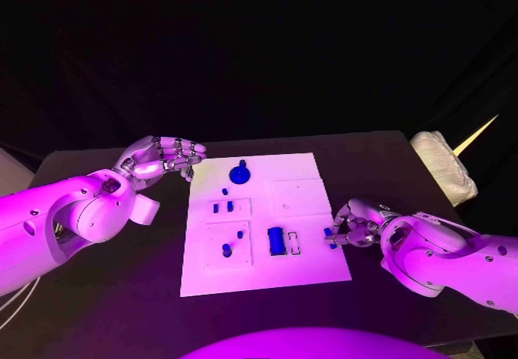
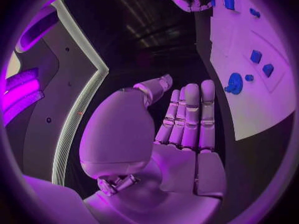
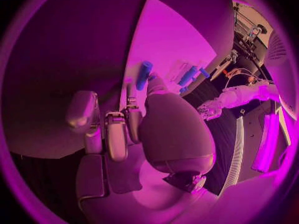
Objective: Assemble the parts on the task board
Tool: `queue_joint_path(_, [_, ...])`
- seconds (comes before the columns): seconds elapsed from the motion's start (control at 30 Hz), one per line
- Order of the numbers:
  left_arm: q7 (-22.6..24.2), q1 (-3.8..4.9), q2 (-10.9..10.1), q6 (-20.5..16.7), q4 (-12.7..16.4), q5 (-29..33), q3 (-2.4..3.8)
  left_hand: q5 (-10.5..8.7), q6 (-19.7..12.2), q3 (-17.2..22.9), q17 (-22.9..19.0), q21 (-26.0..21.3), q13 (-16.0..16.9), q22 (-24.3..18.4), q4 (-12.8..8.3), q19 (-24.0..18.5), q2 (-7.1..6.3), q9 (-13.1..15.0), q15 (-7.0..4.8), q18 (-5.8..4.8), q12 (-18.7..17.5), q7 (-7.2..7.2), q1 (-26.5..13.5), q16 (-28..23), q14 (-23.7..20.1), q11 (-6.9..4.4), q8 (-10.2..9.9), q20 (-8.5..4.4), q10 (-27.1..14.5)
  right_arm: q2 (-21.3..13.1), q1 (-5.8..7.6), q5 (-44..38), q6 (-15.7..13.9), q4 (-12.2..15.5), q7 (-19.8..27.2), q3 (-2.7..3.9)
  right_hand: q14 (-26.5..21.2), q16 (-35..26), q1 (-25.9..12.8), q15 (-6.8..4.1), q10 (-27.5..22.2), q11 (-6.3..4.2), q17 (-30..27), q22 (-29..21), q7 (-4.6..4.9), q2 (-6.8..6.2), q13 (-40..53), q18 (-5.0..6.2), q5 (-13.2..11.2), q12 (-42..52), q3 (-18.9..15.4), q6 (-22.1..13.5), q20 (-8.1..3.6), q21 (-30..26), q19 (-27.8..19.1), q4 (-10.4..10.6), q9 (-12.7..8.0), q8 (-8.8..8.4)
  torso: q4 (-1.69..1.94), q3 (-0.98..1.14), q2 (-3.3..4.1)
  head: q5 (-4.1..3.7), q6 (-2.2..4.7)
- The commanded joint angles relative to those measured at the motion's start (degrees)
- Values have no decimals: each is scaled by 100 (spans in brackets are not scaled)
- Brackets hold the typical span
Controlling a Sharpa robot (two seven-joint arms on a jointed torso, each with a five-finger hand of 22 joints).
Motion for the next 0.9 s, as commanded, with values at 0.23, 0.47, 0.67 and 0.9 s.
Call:
queue_joint_path(0.23, [49, -2, -4, 57, 10, -9, 4, 15, 24, -28, -8, -26, 6, -6, 0, 31, 31, 6, 12, 40, 33, 17, 4, -21, -9, -15, 15, -10, -37, 176, -104, -419, 432, -138, -172, -37, 451, 7, 379, -45, 28, -80, 793, 24, -51, 67, 482, 22, -469, -36, 103, 96, -69, -19, 25, -12, -53, -40, 3, -1, -1, 14, -17])
queue_joint_path(0.47, [37, -2, -13, 63, 18, -9, 4, 15, 20, -35, -9, -34, 8, -10, 8, 31, 32, 7, 14, 40, 48, 18, -4, -18, -15, -14, 15, -8, -39, 298, -166, -687, 560, -160, -204, -36, 447, -5, 1121, -60, -5, -94, 779, 49, -50, -85, 478, 19, -246, -93, 897, 169, -89, -67, 18, -23, -169, -136, 7, -5, -4, 22, -20])
queue_joint_path(0.67, [27, -2, -26, 61, 25, -9, 4, 15, 20, -35, -9, -34, 8, -10, 8, 31, 32, 7, 14, 40, 48, 18, -4, -18, -15, -14, 15, -8, -39, 325, -178, -799, 578, -151, -229, -36, 451, -2, 1088, -54, -5, -89, 802, 129, -31, -543, 488, 19, 622, -121, 1938, 256, -95, -47, 26, -22, -219, -168, -3, -5, -8, 32, -21])
queue_joint_path(0.9, [21, -2, -24, 66, 31, -9, 4, 15, 19, -34, -9, -36, 8, -12, 9, 32, 36, 7, 14, 40, 52, 18, -2, -17, -16, -14, 16, -8, -41, 327, -176, -731, 403, -57, -242, -34, 461, 13, 739, -63, 41, -98, 849, 224, -44, -845, 527, 9, 931, -84, 2827, 270, -100, 10, 47, -155, -118, -62, -3, -3, -8, 40, -15])
